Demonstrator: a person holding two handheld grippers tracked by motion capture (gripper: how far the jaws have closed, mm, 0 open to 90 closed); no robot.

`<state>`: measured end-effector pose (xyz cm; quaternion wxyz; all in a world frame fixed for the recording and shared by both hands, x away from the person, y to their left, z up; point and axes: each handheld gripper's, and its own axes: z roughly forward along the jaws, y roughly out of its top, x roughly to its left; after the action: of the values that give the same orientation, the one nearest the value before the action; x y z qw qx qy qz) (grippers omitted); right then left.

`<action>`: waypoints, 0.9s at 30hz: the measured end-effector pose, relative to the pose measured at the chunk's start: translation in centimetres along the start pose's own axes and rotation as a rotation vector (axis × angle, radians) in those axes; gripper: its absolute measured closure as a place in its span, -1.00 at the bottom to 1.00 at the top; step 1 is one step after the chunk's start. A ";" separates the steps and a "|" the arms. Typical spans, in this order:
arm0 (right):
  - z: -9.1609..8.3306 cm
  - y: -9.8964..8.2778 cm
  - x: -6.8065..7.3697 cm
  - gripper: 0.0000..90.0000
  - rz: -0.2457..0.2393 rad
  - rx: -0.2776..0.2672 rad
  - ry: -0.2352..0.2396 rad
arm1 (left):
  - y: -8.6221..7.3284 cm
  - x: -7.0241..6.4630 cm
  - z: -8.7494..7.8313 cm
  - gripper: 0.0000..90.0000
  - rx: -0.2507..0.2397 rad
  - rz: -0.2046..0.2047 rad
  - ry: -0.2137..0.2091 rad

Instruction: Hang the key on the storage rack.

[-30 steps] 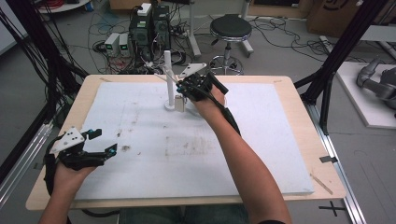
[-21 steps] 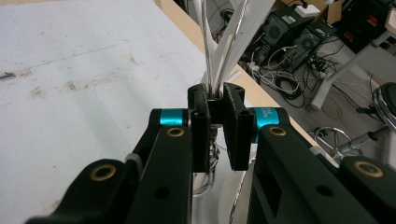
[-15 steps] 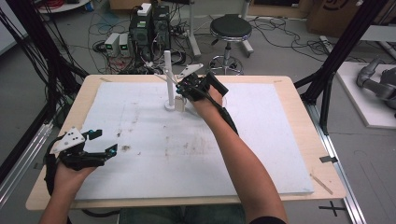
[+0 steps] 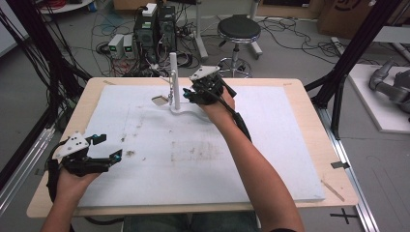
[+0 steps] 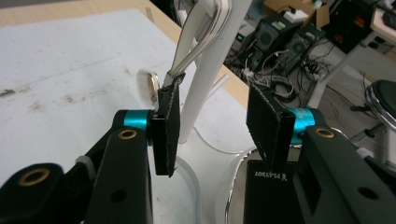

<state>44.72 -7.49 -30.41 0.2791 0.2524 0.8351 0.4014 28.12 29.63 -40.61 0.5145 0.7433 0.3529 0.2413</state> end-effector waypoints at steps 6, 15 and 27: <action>-2.3 -1.9 -0.5 0.02 0.023 -0.042 0.009 | 0.2 -0.1 0.3 -0.65 -0.001 0.003 -0.005; -5.6 -5.6 -1.7 -0.09 0.086 -0.066 -0.031 | 0.7 -0.2 1.8 -0.65 -0.002 0.001 -0.025; -10.2 -10.8 -2.8 -0.22 0.142 -0.104 -0.077 | 1.6 -0.1 4.3 -0.65 -0.014 0.002 -0.080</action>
<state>37.82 -20.65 -33.07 0.2945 0.3112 0.7817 0.4531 31.55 26.66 -40.66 0.5333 0.7491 0.3294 0.2144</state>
